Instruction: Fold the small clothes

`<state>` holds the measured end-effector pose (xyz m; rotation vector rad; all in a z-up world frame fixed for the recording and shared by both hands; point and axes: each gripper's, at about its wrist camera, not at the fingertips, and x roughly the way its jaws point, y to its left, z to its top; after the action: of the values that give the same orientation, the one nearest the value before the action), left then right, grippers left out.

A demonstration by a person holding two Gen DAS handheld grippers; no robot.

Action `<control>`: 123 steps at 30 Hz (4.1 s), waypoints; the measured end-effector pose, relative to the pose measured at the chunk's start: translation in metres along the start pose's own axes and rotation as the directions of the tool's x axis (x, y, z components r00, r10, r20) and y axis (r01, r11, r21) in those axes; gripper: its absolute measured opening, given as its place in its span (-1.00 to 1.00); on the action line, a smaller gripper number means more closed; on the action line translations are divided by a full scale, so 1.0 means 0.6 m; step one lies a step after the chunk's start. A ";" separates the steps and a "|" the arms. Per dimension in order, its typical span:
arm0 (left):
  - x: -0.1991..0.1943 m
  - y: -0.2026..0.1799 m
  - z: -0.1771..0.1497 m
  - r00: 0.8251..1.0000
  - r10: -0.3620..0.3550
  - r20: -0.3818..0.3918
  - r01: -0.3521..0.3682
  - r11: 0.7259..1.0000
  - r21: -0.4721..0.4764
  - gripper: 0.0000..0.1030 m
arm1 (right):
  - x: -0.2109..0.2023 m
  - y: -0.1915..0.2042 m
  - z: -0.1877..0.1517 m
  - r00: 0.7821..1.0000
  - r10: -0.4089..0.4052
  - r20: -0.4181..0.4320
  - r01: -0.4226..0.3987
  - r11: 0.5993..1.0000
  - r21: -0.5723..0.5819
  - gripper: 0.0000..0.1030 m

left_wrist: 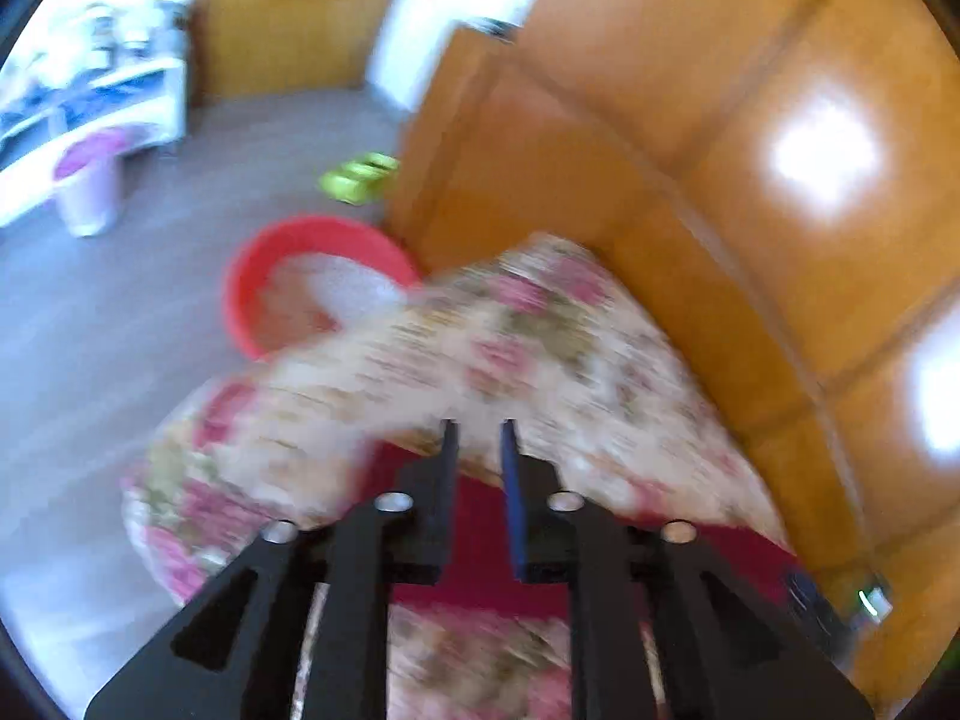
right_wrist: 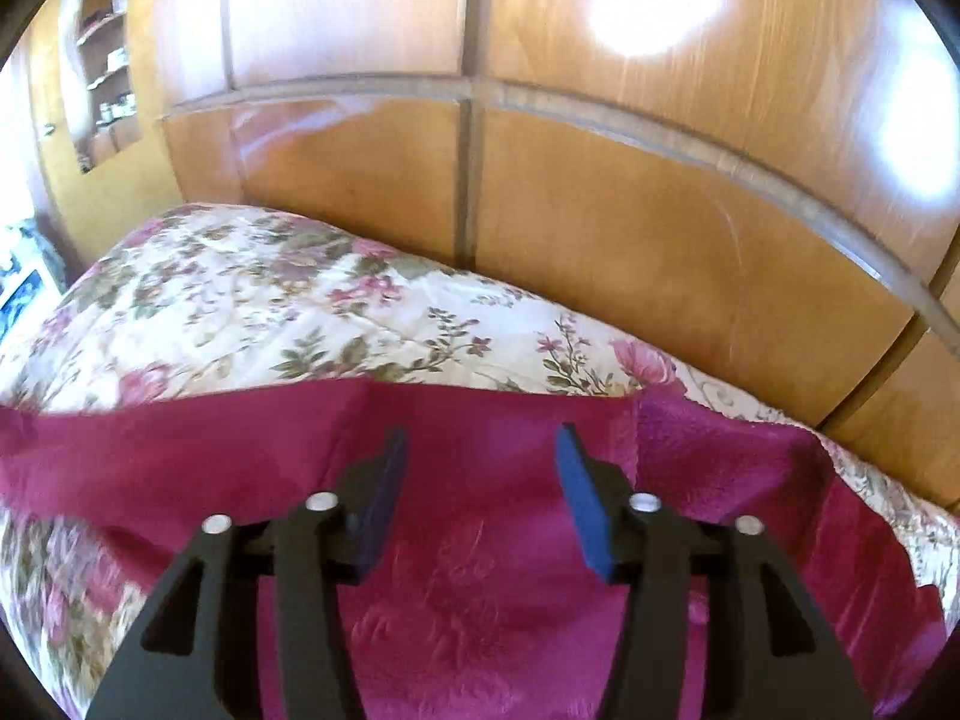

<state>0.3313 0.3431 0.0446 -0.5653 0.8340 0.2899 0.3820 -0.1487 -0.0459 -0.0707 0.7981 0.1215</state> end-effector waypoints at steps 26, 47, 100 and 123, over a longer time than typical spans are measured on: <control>0.026 0.091 -0.047 1.000 0.005 -0.003 -0.005 1.000 -0.007 -0.89 | -0.020 0.178 -0.188 0.905 0.317 -0.284 -0.378 0.905 -0.194 0.13; -0.029 0.095 -0.335 0.990 0.097 -0.101 -0.083 0.988 0.131 -0.34 | -0.150 0.195 -0.231 0.957 0.210 -0.200 -0.251 0.944 -0.214 0.50; 0.048 0.110 -0.122 0.990 0.116 0.076 -0.123 0.988 0.092 -0.45 | 0.030 0.263 -0.133 0.937 0.244 -0.250 -0.319 0.889 -0.329 -0.41; -0.065 0.119 -0.328 0.976 0.205 0.077 -0.213 0.971 0.106 -0.13 | -0.101 0.324 -0.225 0.918 0.200 -0.342 -0.309 0.901 -0.304 0.74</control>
<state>0.1527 0.2868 -0.0571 -0.3590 0.8417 0.4484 0.2178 0.0244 -0.1000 -0.3315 1.0856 0.5184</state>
